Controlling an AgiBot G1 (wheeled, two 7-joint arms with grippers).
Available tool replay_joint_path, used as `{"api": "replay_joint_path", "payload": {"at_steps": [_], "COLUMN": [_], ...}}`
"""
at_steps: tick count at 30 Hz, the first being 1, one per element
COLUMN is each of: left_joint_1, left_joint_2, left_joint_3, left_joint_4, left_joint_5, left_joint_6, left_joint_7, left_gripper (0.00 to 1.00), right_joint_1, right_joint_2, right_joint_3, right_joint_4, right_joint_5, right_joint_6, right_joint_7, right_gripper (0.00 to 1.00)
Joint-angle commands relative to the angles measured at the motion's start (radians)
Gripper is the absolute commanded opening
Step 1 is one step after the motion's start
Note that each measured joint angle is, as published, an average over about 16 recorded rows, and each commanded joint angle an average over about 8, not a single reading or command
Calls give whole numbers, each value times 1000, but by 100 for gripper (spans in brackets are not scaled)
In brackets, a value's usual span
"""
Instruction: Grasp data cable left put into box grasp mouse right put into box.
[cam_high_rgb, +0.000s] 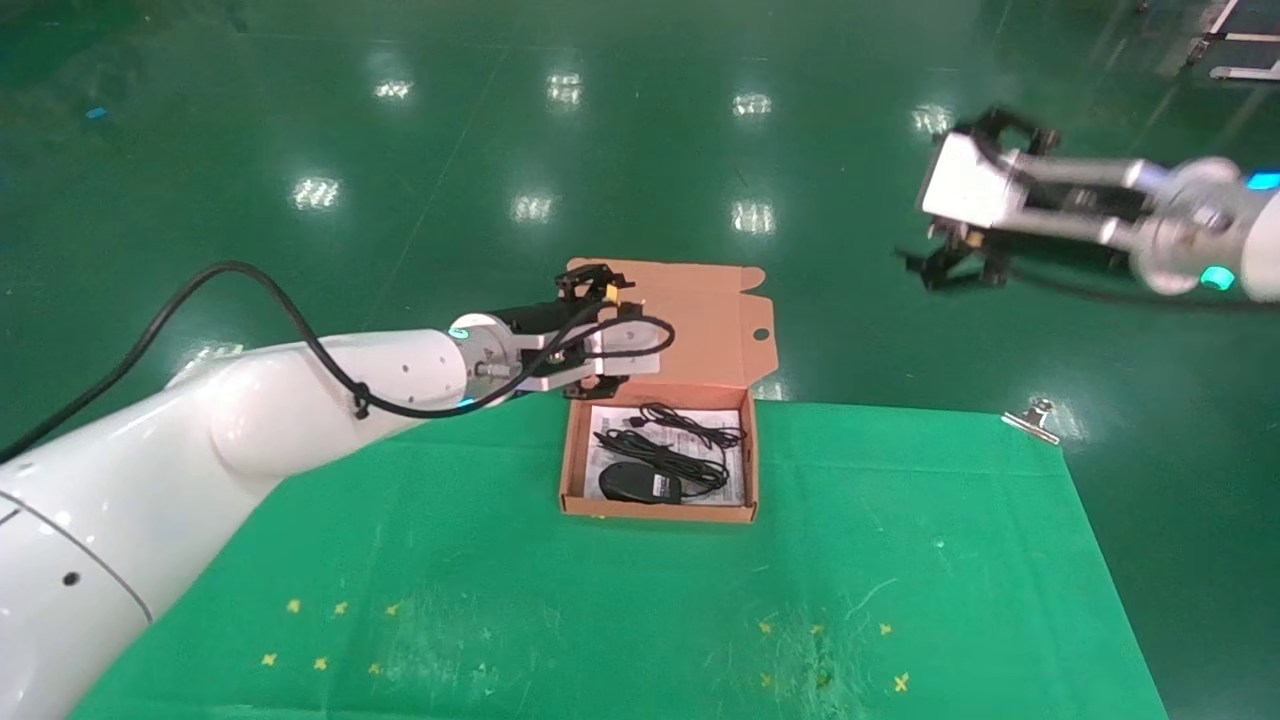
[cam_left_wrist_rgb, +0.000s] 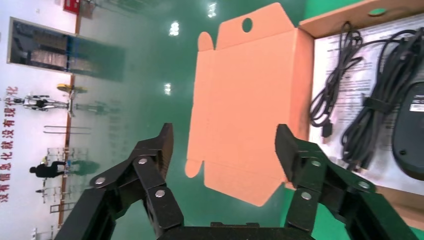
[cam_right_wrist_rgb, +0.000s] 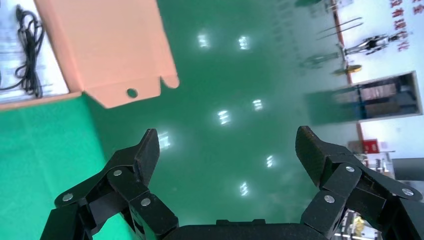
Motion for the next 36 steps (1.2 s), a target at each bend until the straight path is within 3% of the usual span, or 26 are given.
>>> {"api": "replay_joint_path", "payload": {"at_steps": [1,33,36], "left_joint_1": [-8,283,297], "left_joint_2": [1,-423,-443], "left_joint_3": [1,-465,-487], "left_joint_4": [4,-348,-365], "left_joint_5": [2,-577,-605], "left_joint_6": [-5,618,648], "left_joint_7": [-2,-180,-189], "left_gripper": [100,100,100], "right_joint_1": [12,-433,-454], "right_joint_2": [-5,71,75], "right_joint_3": [2,584,611], "right_joint_4": [-3,116,122], "right_joint_5": [-7,496,519], "right_joint_6": [-5,-580,-607], "right_joint_7": [-7,-58,-60], "right_gripper": [100,100,100]}}
